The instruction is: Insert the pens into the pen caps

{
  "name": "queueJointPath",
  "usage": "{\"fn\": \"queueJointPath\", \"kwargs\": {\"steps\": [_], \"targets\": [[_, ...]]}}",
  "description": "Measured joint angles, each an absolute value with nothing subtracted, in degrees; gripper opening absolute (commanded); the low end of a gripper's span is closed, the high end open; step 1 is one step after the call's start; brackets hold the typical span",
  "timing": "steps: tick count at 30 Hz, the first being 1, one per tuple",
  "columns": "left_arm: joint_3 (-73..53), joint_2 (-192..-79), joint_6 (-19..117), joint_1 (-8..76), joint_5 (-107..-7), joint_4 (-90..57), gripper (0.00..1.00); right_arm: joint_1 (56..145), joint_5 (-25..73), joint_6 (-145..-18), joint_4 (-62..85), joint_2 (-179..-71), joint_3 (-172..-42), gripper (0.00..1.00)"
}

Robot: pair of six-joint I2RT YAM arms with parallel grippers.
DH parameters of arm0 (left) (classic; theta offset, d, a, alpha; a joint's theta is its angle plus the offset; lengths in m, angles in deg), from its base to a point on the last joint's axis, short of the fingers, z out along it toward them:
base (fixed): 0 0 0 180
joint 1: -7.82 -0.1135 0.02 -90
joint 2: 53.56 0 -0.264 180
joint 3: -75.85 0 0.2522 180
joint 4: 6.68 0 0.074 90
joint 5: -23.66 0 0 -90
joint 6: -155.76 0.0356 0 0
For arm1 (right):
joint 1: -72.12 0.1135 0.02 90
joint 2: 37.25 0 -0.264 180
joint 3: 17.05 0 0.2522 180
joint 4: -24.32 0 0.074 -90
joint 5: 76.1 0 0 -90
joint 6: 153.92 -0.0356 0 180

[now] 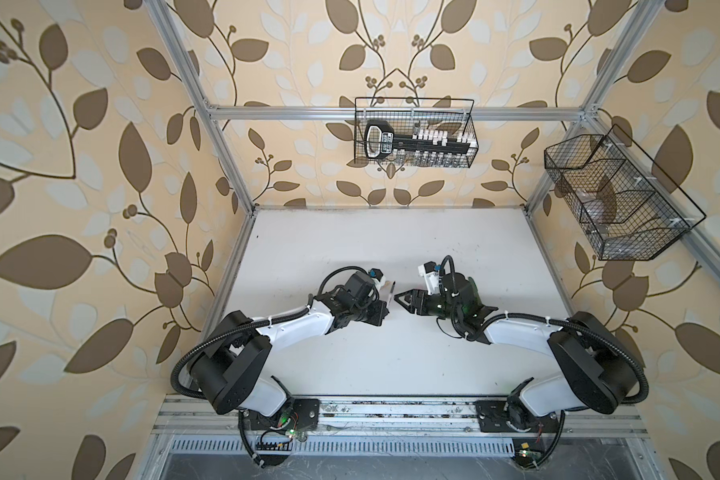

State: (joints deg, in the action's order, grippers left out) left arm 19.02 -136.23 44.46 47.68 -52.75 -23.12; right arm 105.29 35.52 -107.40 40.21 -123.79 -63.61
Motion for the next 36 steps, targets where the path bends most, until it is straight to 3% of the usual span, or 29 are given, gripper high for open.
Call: {"fn": "queueJointPath", "kwargs": {"steps": [12,16,21,22,24,26,28,31,36], "targets": [[19.2,-133.3,44.4,48.4,-51.3,-23.2,0.0,105.3,38.6,-111.4,49.2,-129.7,-64.6,0.49],[19.2,-133.2,44.4,48.5,-51.3,-23.2,0.0,105.3,39.9,-113.3,52.6,-130.3,-64.6,0.23],[19.4,-132.7,44.4,49.1,-51.4,-23.2,0.0,105.4,41.6,-115.1,55.2,-130.8,-64.8,0.0],[19.6,-132.5,44.4,49.0,-51.5,-23.2,0.03,105.4,41.7,-114.9,55.3,-130.8,-64.9,0.0],[20.0,-131.7,44.4,49.1,-51.8,-23.2,0.34,105.3,42.2,-115.1,55.4,-130.8,-64.9,0.0],[20.4,-130.7,43.8,49.1,-51.8,-23.1,0.42,105.1,42.4,-114.9,55.0,-130.4,-64.9,0.0],[20.8,-129.4,42.9,49.1,-51.9,-22.2,0.61,104.6,42.3,-114.6,54.0,-128.8,-64.7,0.0],[21.5,-128.0,41.4,48.6,-51.2,-19.5,0.69,103.9,41.7,-113.8,53.7,-124.2,-63.3,0.0],[22.1,-128.1,40.2,47.5,-47.5,-13.9,0.69,103.3,40.0,-113.3,54.7,-115.5,-58.4,0.0]]}}
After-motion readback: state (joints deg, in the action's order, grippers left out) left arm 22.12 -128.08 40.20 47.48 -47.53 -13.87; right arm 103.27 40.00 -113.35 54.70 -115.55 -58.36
